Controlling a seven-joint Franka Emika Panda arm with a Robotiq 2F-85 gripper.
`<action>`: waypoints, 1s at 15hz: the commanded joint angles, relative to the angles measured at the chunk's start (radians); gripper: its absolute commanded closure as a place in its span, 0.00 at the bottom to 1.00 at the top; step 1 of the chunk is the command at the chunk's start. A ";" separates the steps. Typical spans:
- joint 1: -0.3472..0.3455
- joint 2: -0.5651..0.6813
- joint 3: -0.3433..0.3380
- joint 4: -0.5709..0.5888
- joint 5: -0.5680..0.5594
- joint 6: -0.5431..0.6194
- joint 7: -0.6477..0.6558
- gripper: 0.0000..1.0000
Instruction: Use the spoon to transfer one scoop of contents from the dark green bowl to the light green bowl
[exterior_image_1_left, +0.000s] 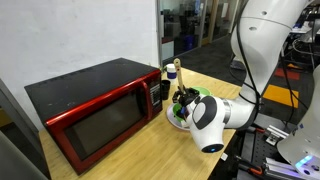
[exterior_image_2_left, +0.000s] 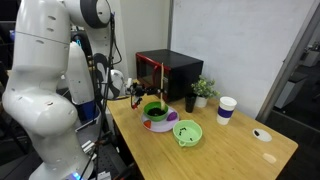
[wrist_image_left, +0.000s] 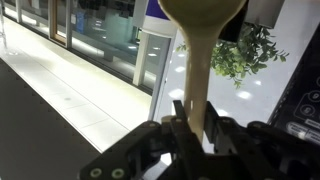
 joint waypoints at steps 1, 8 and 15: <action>-0.008 0.032 0.009 0.007 -0.027 -0.009 0.000 0.94; -0.007 0.092 0.023 0.026 -0.001 -0.004 0.000 0.94; -0.009 0.096 0.051 0.037 0.032 0.025 0.000 0.94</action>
